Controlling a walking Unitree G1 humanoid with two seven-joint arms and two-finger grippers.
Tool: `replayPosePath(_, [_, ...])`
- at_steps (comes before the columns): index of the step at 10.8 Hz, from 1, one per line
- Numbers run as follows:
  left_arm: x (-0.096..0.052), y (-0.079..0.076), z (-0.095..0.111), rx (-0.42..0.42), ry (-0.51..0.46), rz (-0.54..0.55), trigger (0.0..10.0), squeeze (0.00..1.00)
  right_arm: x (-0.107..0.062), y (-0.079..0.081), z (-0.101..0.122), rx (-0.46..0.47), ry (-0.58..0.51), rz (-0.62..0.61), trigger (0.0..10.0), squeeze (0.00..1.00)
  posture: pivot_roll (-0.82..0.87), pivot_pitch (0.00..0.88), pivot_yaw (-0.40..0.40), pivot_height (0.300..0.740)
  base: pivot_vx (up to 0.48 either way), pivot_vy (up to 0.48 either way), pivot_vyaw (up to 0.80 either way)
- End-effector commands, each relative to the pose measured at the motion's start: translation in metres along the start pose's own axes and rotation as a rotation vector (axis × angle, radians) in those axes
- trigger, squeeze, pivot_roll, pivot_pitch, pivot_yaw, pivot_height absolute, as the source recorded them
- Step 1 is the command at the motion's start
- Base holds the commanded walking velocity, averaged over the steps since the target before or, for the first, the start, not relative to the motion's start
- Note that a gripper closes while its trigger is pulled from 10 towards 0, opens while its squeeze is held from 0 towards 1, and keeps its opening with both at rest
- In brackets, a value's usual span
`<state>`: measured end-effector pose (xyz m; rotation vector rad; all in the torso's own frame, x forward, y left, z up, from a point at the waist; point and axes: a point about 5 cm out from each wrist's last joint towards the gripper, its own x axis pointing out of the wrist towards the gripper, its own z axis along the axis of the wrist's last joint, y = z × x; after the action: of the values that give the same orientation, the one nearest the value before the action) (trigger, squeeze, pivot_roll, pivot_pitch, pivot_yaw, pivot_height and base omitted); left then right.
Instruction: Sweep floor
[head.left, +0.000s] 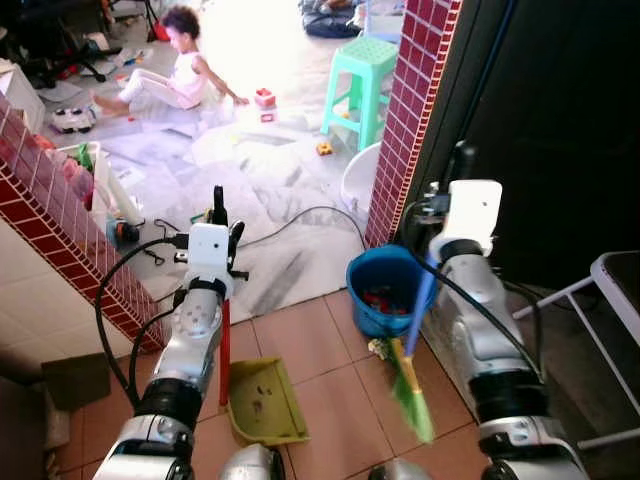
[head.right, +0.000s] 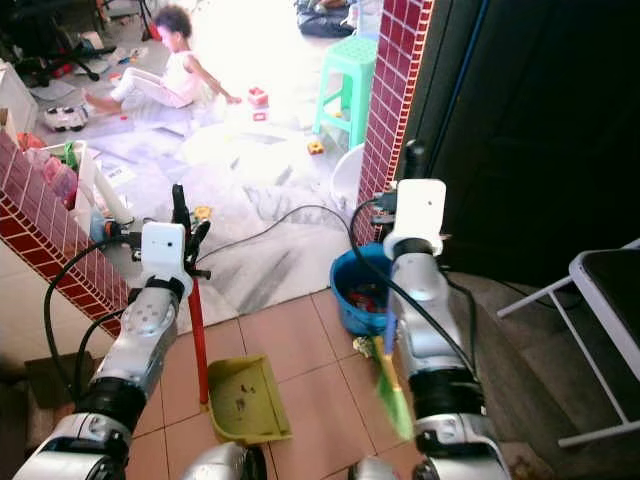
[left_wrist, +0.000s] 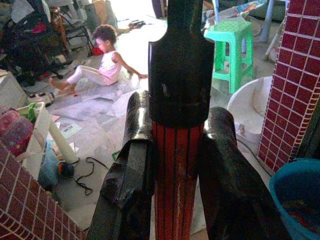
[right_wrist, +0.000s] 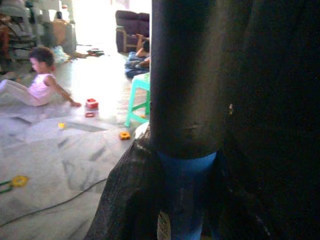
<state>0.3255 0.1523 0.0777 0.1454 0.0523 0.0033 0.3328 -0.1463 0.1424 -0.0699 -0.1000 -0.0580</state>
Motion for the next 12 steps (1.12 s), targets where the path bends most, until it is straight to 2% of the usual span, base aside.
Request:
replayPosePath(1, [0.006, -0.002, 0.005, -0.015, 0.002, -0.013, 10.0, 0.00, 0.006, 0.013, 0.016, 0.083, -0.065, 0.063, 10.0, 0.00, -0.01, 0.013, 0.043, 0.740, 0.000, 0.000, 0.00])
replayPosePath(2, [0.008, -0.009, 0.001, -0.012, 0.042, -0.032, 10.0, 0.00, 0.006, 0.022, 0.016, 0.148, -0.057, 0.104, 10.0, 0.00, -0.02, 0.012, 0.045, 0.740, 0.000, 0.000, 0.00])
replayPosePath(4, [0.009, -0.019, 0.000, -0.012, 0.056, -0.058, 10.0, 0.00, 0.008, 0.034, 0.015, 0.210, -0.026, 0.164, 10.0, 0.00, -0.02, 0.011, 0.044, 0.740, 0.000, 0.000, 0.00])
replayPosePath(5, [0.008, -0.022, -0.002, -0.005, 0.072, -0.061, 10.0, 0.00, 0.008, 0.043, 0.020, 0.209, -0.043, 0.236, 10.0, 0.00, -0.03, 0.010, 0.040, 0.740, 0.000, 0.000, 0.00])
replayPosePath(7, [0.011, -0.014, -0.004, 0.024, 0.087, -0.008, 10.0, 0.00, 0.009, 0.048, 0.029, 0.071, -0.108, 0.367, 10.0, 0.00, -0.03, 0.010, 0.032, 0.740, 0.000, 0.000, 0.00])
replayPosePath(8, [0.013, -0.002, 0.001, 0.032, 0.064, 0.073, 10.0, 0.00, 0.008, 0.049, 0.037, -0.029, -0.158, 0.454, 10.0, 0.00, -0.03, 0.013, 0.033, 0.740, 0.000, 0.000, 0.00])
replayPosePath(9, [0.013, 0.008, 0.005, 0.009, 0.044, 0.099, 10.0, 0.00, 0.006, 0.048, 0.044, -0.127, -0.223, 0.553, 10.0, 0.00, -0.04, 0.017, 0.034, 0.740, 0.000, 0.000, 0.00])
replayPosePath(11, [0.006, 0.014, 0.010, 0.000, 0.000, 0.100, 10.0, 0.00, -0.004, 0.042, 0.039, -0.162, -0.249, 0.579, 10.0, 0.00, -0.03, 0.031, 0.043, 0.740, 0.000, 0.000, 0.00])
replayPosePath(12, [0.001, 0.013, 0.010, 0.032, -0.029, 0.071, 10.0, 0.00, -0.009, 0.038, 0.029, -0.172, -0.236, 0.548, 10.0, 0.00, -0.02, 0.019, 0.045, 0.740, 0.000, 0.000, 0.00])
